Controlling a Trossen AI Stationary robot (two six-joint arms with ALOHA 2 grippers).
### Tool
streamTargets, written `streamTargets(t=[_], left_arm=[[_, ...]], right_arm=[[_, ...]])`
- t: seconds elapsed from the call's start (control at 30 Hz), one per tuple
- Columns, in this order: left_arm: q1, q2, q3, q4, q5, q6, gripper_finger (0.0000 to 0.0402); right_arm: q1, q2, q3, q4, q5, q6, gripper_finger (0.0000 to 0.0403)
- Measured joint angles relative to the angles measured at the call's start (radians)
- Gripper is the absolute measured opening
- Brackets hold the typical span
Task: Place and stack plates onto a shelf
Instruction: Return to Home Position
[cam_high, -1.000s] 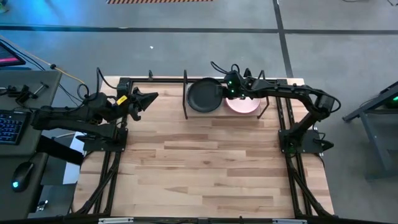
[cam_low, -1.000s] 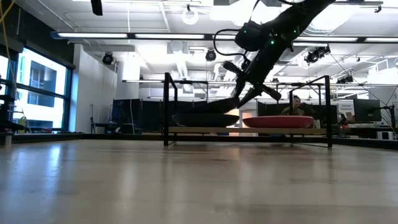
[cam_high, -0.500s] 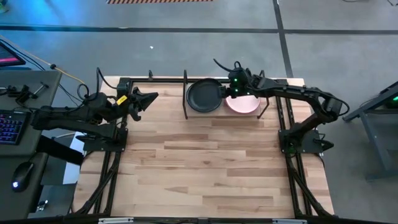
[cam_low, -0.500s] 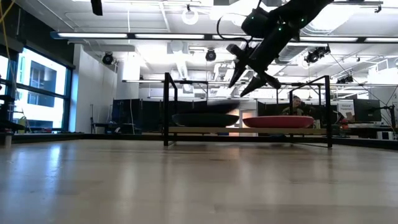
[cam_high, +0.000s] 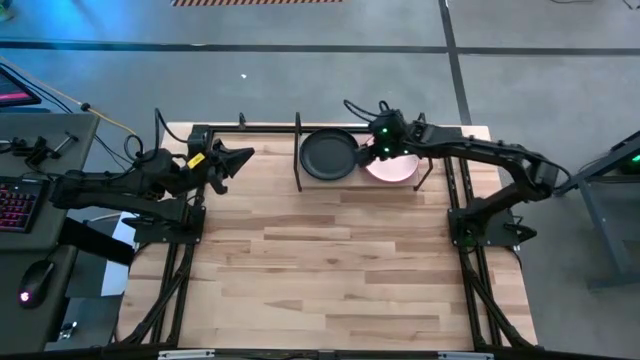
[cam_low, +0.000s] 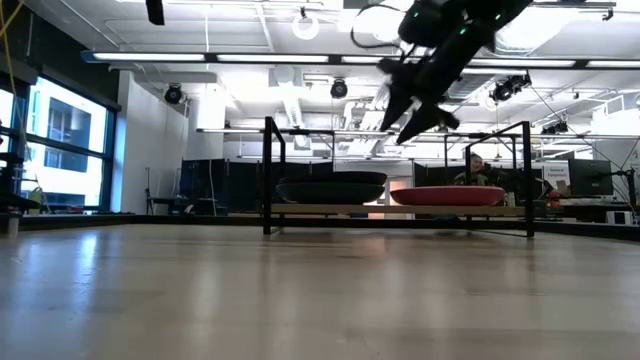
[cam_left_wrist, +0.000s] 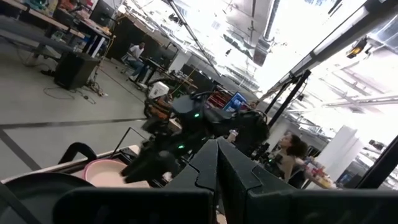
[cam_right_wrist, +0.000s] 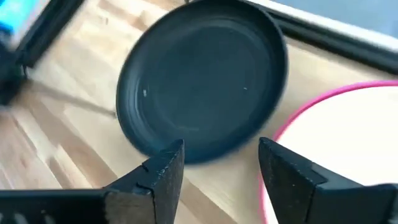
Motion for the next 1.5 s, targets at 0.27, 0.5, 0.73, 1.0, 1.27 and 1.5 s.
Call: streamTargets(t=[0.27, 0.5, 0.73, 1.0, 1.27, 1.5], left_arm=[[0.000, 0.000, 0.000, 0.000, 0.017, 0.102, 0.0000], [0.000, 0.000, 0.000, -0.007, 0.031, 0.181, 0.0000], [0.000, 0.000, 0.000, -0.012, 0.031, 0.236, 0.0000], [0.000, 0.000, 0.000, -0.011, 0.026, 0.213, 0.0000], [0.000, -0.040, -0.041, -0.134, 0.019, 0.226, 0.0000], [0.006, -0.189, -0.304, 0.105, 0.068, 0.192, 0.0000]], right_arm=[[0.103, -0.255, -0.121, -0.035, -0.060, -0.198, 0.0124], [0.306, -0.506, -0.346, 0.417, -0.048, -0.071, 0.0009], [0.387, -0.540, -0.339, 0.499, 0.042, -0.225, 0.0003], [0.386, -0.540, -0.328, 0.501, 0.034, -0.252, 0.0001], [0.386, -0.540, -0.327, 0.493, -0.009, -0.208, 0.0000], [0.386, -0.540, -0.327, 0.493, 0.000, -0.156, 0.0000]])
